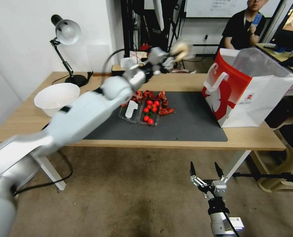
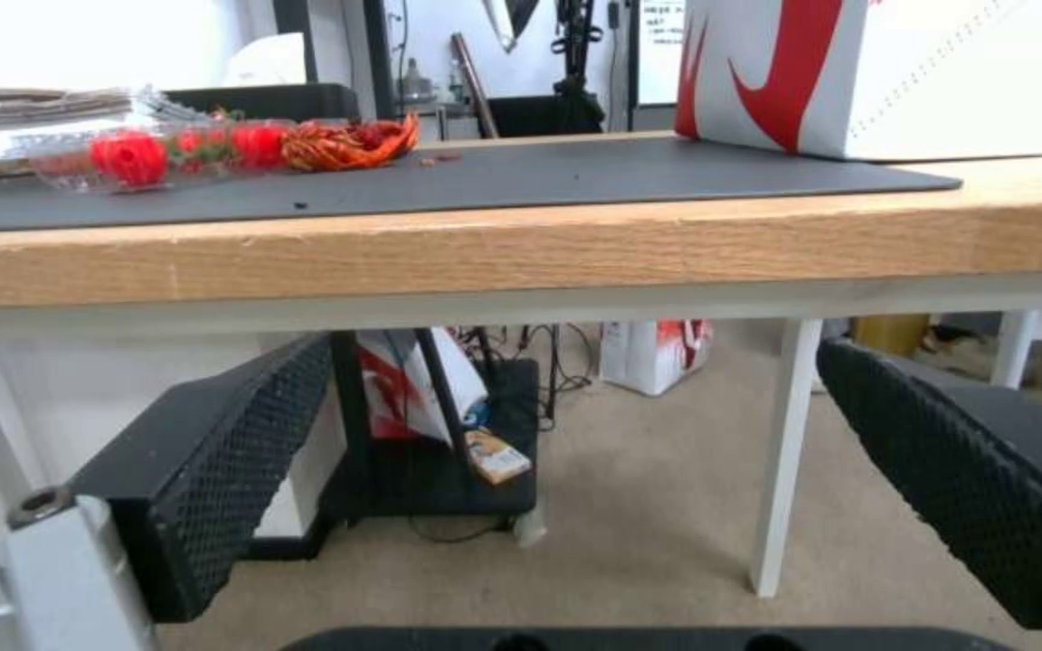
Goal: Pick up the trash from the table and place it into the takeout bag.
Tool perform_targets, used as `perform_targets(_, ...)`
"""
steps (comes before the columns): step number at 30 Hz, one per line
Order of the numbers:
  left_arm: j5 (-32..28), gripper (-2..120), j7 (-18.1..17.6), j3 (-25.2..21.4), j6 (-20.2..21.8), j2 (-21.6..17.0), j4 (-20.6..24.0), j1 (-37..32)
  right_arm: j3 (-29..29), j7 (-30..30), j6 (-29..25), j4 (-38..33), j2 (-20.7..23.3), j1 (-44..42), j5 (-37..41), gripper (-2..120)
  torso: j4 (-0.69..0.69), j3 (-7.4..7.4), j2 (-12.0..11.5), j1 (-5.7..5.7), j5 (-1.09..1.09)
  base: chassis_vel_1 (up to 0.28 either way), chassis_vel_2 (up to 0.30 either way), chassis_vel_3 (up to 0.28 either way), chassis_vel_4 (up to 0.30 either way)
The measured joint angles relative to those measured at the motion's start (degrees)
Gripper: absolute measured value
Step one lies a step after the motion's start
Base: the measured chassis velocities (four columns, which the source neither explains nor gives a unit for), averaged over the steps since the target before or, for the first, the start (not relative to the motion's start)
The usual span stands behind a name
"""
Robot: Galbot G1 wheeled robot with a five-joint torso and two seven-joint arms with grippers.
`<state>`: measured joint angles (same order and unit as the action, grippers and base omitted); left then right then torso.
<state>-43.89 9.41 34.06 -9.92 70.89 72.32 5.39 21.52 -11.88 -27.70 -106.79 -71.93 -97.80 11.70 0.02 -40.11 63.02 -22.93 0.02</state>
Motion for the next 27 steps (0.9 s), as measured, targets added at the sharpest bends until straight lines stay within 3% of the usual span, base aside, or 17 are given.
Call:
perform_targets(3,3.6,6,-1.9,3.6,-0.7,7.7,-7.6,3.9,0.1,0.0,-0.2,0.2,0.1,0.0,0.1,100,-0.04,0.0,0.0,0.0,0.02,0.0,0.0,0.0,0.0)
perform_targets(4,3.6,6,-1.9,3.6,-0.7,7.7,-7.6,3.9,0.1,0.0,-0.2,0.2,0.1,0.0,0.1,100,-0.04,0.0,0.0,0.0,0.02,0.0,0.0,0.0,0.0)
perform_targets(6,8.5,6,-3.5,5.7,-1.7,12.2,-12.6,6.5,0.1,0.0,-0.4,0.2,0.2,-0.1,0.1,100,-0.05,0.0,0.0,0.0,0.01,0.0,0.0,0.0,0.0)
perform_targets(10,13.7,6,-4.7,7.7,-3.2,15.6,-17.0,8.8,0.0,0.0,-0.4,0.2,0.3,-0.1,0.1,100,-0.02,0.0,0.0,0.0,-0.01,0.0,0.0,0.0,0.0)
perform_targets(27,25.2,6,-6.2,9.6,-7.5,21.2,-23.4,11.9,-0.1,0.0,-0.5,0.1,0.3,-0.1,0.1,100,-0.03,0.01,0.0,0.0,0.0,0.0,0.0,0.0,0.0)
